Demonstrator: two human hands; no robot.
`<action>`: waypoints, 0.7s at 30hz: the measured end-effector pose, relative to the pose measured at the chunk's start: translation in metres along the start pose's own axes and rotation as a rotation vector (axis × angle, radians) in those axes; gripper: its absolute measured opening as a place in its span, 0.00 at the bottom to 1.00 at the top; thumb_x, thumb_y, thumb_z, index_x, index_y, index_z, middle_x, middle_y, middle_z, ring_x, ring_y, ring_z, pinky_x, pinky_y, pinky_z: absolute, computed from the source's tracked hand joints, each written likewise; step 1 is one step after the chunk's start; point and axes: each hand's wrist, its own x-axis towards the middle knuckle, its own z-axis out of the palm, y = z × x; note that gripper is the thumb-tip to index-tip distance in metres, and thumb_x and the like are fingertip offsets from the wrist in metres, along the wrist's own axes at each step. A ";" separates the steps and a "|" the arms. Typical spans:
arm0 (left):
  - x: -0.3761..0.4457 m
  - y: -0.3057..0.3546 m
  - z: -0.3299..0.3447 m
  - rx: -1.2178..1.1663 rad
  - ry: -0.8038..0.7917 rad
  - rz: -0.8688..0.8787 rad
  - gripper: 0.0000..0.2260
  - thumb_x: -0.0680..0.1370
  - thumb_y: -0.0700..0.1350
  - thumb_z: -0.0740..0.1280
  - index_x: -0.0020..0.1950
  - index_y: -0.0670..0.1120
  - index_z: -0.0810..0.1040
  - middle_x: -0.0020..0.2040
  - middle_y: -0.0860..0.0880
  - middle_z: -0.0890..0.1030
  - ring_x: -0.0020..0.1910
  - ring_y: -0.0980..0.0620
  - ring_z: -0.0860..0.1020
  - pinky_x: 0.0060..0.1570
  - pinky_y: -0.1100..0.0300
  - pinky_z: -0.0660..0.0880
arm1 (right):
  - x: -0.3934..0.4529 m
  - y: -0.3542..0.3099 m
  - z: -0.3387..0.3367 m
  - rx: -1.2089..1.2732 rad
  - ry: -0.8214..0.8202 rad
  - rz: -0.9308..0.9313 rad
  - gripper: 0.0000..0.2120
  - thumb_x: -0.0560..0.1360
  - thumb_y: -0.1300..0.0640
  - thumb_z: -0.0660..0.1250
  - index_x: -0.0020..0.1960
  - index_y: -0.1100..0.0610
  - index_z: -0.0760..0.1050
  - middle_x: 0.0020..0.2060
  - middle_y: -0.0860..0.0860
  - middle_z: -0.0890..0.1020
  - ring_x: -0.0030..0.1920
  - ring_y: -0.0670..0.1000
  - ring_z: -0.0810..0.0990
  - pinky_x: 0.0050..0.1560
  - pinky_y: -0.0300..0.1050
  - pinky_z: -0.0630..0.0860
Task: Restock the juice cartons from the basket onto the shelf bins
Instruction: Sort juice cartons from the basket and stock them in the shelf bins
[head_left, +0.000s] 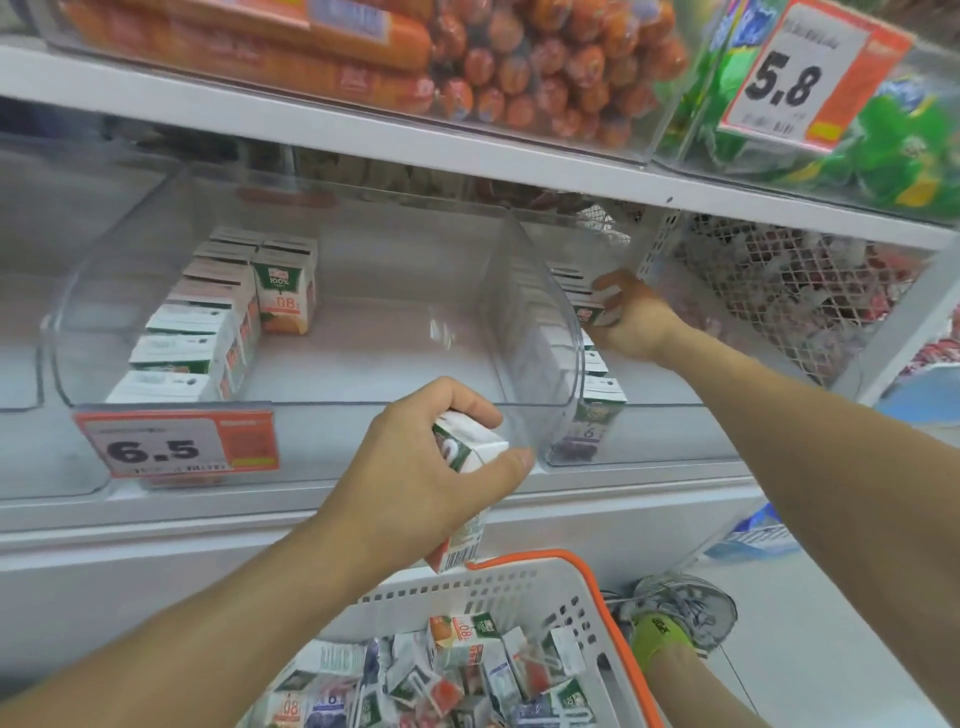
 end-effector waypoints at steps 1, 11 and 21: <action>-0.001 -0.001 0.000 0.005 -0.001 0.005 0.11 0.69 0.49 0.78 0.45 0.52 0.78 0.30 0.53 0.78 0.23 0.55 0.73 0.20 0.60 0.72 | -0.010 -0.003 -0.005 0.041 0.009 -0.001 0.27 0.74 0.62 0.74 0.68 0.61 0.65 0.49 0.54 0.74 0.44 0.55 0.78 0.37 0.32 0.73; -0.030 0.014 -0.019 -0.094 -0.057 -0.049 0.13 0.68 0.51 0.80 0.48 0.52 0.80 0.36 0.43 0.81 0.33 0.39 0.81 0.29 0.50 0.78 | -0.226 -0.085 -0.007 0.306 -0.098 -0.382 0.09 0.75 0.57 0.73 0.53 0.50 0.77 0.43 0.46 0.83 0.44 0.47 0.83 0.47 0.38 0.79; -0.060 0.017 -0.050 -0.438 0.027 -0.142 0.20 0.67 0.49 0.76 0.55 0.41 0.79 0.42 0.40 0.84 0.43 0.44 0.83 0.47 0.48 0.79 | -0.283 -0.137 0.104 1.558 -0.842 0.072 0.22 0.80 0.50 0.66 0.64 0.67 0.74 0.56 0.66 0.79 0.51 0.61 0.82 0.50 0.54 0.80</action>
